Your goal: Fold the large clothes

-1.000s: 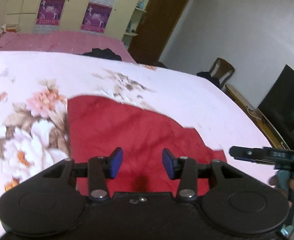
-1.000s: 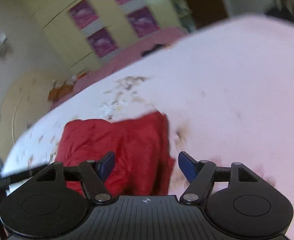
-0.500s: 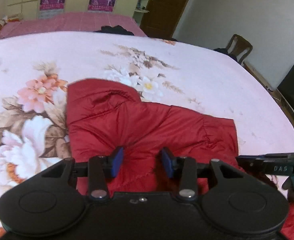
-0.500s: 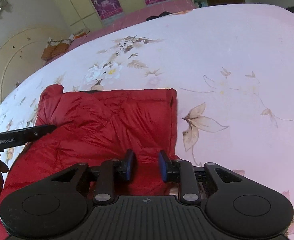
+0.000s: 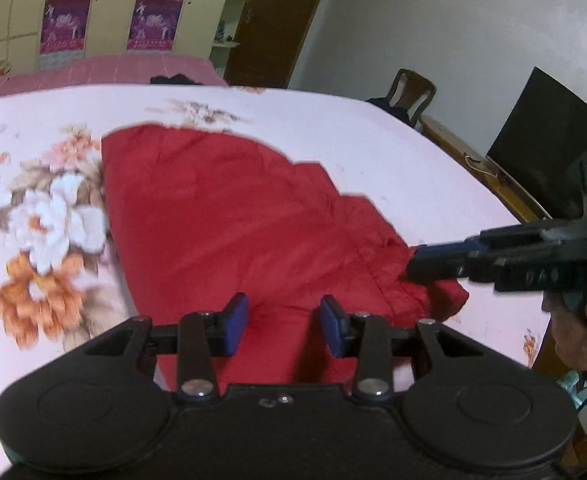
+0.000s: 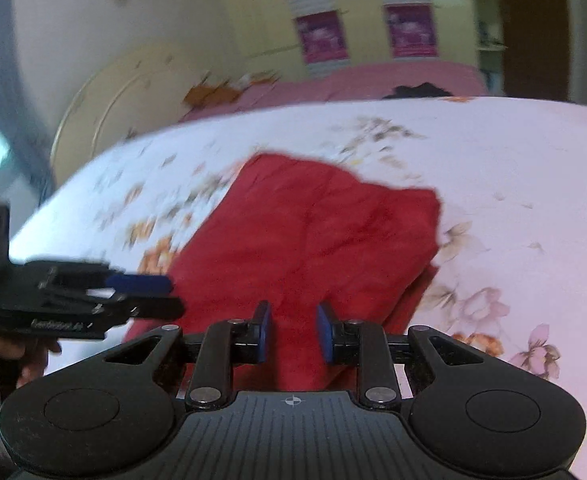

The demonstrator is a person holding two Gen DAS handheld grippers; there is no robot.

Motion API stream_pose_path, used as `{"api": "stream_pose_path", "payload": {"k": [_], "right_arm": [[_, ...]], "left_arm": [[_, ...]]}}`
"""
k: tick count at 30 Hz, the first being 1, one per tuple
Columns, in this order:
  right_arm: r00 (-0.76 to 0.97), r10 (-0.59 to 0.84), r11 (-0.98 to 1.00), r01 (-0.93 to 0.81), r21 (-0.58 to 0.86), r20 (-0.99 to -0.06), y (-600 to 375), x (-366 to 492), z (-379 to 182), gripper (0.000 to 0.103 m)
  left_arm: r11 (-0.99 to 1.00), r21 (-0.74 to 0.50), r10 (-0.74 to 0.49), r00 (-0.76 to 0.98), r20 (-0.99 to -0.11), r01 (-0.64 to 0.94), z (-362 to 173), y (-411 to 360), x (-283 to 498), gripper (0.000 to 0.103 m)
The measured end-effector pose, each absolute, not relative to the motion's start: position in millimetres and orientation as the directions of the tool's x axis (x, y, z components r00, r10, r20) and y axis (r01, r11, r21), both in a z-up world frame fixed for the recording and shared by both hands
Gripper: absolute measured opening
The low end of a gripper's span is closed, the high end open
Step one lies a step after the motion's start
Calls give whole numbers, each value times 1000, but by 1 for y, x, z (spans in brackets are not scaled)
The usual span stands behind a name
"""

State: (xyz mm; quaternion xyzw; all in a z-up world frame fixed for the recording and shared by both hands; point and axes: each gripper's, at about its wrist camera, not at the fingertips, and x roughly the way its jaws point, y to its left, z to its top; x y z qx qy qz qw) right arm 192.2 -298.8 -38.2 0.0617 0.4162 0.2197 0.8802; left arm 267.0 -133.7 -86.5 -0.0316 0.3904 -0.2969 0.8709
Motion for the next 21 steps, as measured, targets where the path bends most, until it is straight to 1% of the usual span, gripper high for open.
{"api": "stream_pose_path", "payload": {"k": [4, 8, 11, 14, 16, 17, 18, 21], "right_arm": [[545, 369, 923, -312, 227, -753, -296, 190, -71, 26], [499, 357, 931, -265, 253, -790, -301, 198, -107, 26], [494, 382, 924, -228, 307, -781, -307, 198, -123, 25], [478, 380, 924, -232, 304, -792, -307, 203, -117, 26], [515, 363, 931, -238, 278, -777, -311, 199, -96, 26], [553, 365, 931, -228, 285, -749, -318, 197, -83, 26], [580, 367, 930, -212, 300, -727, -327, 198, -72, 26], [641, 357, 930, -174, 325, -679, -345, 212, -57, 26]], "left_arm": [[830, -272, -525, 522, -672, 486, -97, -132, 266, 37], [835, -284, -524, 519, -676, 472, -119, -127, 266, 34], [844, -274, -510, 530, -678, 461, -131, -128, 264, 34], [845, -329, -520, 511, -684, 421, -130, -124, 272, 32], [851, -337, -516, 519, -681, 403, -114, -121, 273, 33], [857, -321, -507, 551, -663, 403, -103, -120, 270, 41], [863, -293, -497, 592, -634, 411, -92, -117, 270, 44], [866, -243, -488, 630, -604, 437, -78, -118, 283, 44]]}}
